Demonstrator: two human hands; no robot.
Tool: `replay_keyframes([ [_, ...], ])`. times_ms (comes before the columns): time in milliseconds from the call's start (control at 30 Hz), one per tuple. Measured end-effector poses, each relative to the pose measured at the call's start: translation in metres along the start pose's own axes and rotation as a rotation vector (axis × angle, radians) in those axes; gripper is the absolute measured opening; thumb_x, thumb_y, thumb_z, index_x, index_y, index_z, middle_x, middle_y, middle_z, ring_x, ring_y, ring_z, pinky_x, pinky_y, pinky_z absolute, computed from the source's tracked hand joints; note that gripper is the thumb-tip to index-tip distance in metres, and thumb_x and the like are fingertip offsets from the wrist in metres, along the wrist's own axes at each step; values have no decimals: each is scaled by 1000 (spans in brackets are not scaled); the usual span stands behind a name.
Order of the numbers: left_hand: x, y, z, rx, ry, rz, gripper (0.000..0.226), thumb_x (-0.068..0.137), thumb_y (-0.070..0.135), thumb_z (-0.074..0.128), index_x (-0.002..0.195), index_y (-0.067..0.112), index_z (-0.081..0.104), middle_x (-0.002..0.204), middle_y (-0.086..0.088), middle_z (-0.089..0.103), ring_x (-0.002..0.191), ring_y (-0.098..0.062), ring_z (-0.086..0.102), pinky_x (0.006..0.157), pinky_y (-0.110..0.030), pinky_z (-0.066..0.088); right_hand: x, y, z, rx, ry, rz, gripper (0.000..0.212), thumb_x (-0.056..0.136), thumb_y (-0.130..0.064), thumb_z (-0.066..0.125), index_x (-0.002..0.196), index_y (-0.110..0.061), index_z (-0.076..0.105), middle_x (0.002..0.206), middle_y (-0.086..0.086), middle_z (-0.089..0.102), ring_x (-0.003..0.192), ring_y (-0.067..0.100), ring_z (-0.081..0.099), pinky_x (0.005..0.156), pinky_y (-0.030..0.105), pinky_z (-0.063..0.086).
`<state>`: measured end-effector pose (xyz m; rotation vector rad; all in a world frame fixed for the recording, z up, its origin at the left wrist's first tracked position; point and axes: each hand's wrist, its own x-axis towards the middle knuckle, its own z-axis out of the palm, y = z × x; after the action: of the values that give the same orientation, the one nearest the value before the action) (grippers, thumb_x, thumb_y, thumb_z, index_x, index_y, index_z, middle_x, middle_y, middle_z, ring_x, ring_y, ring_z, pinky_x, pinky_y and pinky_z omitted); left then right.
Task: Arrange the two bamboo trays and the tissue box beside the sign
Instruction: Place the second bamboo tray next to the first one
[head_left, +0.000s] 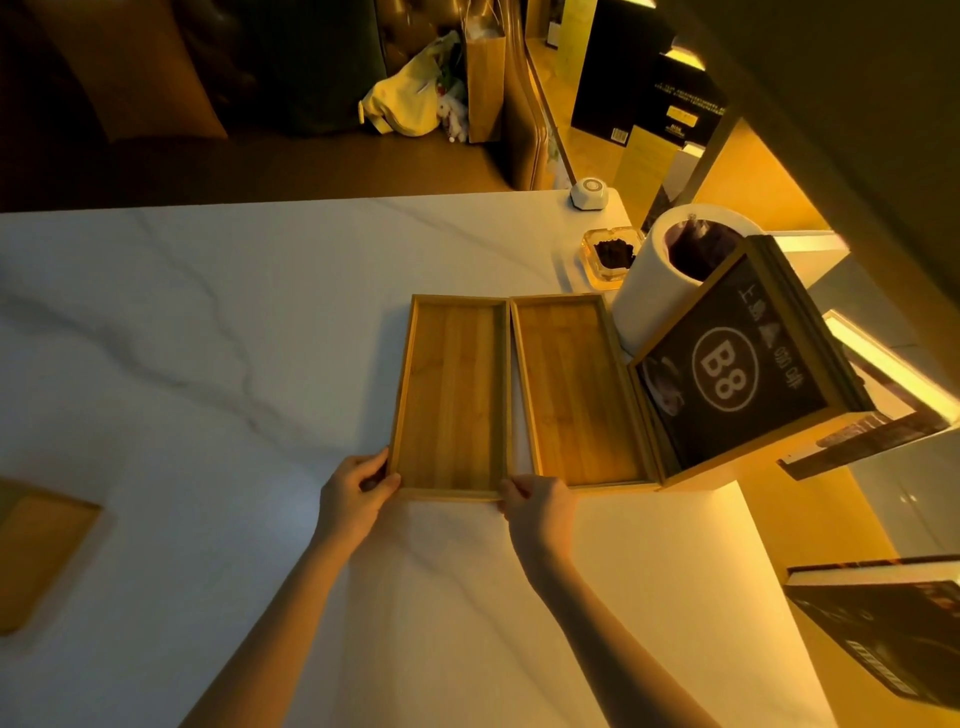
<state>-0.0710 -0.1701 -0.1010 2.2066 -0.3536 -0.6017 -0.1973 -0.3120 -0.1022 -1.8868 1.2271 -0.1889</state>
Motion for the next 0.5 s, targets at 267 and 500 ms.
replay_keyframes([
  [267, -5, 5, 12, 33, -1, -28, 45, 89, 15, 49, 133, 6, 39, 123, -23, 46, 110, -32, 50, 91, -29, 36, -14, -4, -9, 86, -26, -15, 26, 91, -7, 46, 108, -7, 65, 100, 14, 70, 87, 26, 65, 79, 40, 57],
  [500, -48, -14, 33, 291, 60, 197, 60, 87, 20, 52, 139, 6, 25, 147, -22, 30, 133, -36, 35, 106, -46, 37, -47, 13, -5, -348, 10, -478, 50, 87, -15, 56, 134, -12, 42, 142, 9, 46, 133, 30, 41, 107, 39, 33],
])
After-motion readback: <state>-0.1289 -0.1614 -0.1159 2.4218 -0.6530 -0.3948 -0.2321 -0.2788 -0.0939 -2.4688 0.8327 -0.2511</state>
